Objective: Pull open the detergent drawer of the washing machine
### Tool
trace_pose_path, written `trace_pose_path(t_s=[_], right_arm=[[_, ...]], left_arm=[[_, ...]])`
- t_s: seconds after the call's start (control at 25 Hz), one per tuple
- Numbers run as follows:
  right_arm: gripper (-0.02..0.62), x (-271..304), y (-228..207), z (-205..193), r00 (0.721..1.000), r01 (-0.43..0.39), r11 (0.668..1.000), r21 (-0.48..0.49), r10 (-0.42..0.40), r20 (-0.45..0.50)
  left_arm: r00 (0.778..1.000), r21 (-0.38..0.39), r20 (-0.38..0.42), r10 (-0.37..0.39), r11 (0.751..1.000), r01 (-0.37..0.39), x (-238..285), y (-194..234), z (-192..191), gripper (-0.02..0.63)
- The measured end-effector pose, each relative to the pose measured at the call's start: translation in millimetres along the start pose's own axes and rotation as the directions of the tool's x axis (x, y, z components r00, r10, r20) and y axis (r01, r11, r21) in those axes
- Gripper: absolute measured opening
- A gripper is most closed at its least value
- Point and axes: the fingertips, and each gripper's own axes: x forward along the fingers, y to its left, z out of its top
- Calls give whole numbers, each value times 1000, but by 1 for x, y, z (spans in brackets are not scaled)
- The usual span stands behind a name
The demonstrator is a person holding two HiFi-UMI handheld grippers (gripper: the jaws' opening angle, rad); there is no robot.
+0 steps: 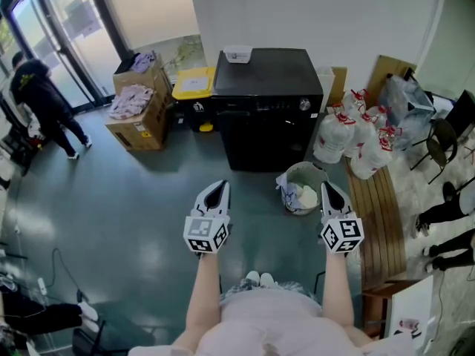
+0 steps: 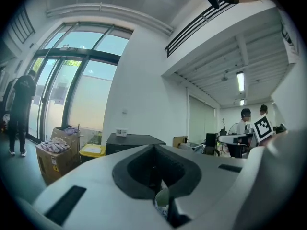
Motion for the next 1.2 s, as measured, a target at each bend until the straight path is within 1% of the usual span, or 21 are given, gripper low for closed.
trace_pose_path(t_s=[0.16, 0.28, 0.32, 0.4, 0.44, 0.48, 0.52, 0.6, 0.76, 0.84, 1.0, 1.2], right_arm=[[15, -1, 1, 3, 1000, -19, 1000, 17, 18, 13], [15, -3, 5, 8, 999, -35, 999, 28, 33, 43], [42, -3, 6, 9, 998, -39, 999, 34, 38, 50], [117, -3, 8, 9, 997, -47, 998, 46, 44, 62], [157, -3, 8, 10, 997, -49, 997, 52, 45, 70], [183, -4, 8, 11, 996, -49, 997, 58, 44, 78], [207, -5, 7, 13, 995, -47, 997, 64, 41, 87], [263, -7, 5, 14, 994, -38, 996, 78, 30, 103], [357, -6, 3, 14, 995, -22, 995, 93, 12, 102], [393, -5, 5, 13, 996, -19, 996, 90, 11, 92], [417, 0, 12, 11, 997, -22, 996, 88, 15, 78], [422, 5, 17, 12, 997, -22, 996, 87, 16, 72]], left_arm=[[999, -11, 28, -21, 1000, 22, 2, -4, 7, 28], [999, 8, 34, -13, 1000, 13, 2, -3, 10, 29], [999, 14, 37, -12, 1000, 11, 1, -3, 11, 29], [999, 13, 46, -21, 1000, 20, 1, -3, 12, 37], [998, 5, 50, -29, 1000, 29, 1, -4, 12, 89], [998, -3, 54, -36, 999, 36, 1, -5, 13, 175], [998, -10, 58, -41, 999, 41, 0, -5, 13, 210], [997, -17, 67, -42, 999, 43, -1, -6, 15, 259], [997, -16, 75, -29, 999, 30, -4, -4, 16, 318], [997, -17, 77, -26, 999, 27, -5, -2, 16, 333], [997, -15, 74, -27, 999, 28, -6, 3, 16, 353], [997, -5, 71, -35, 999, 35, -4, 7, 17, 360]])
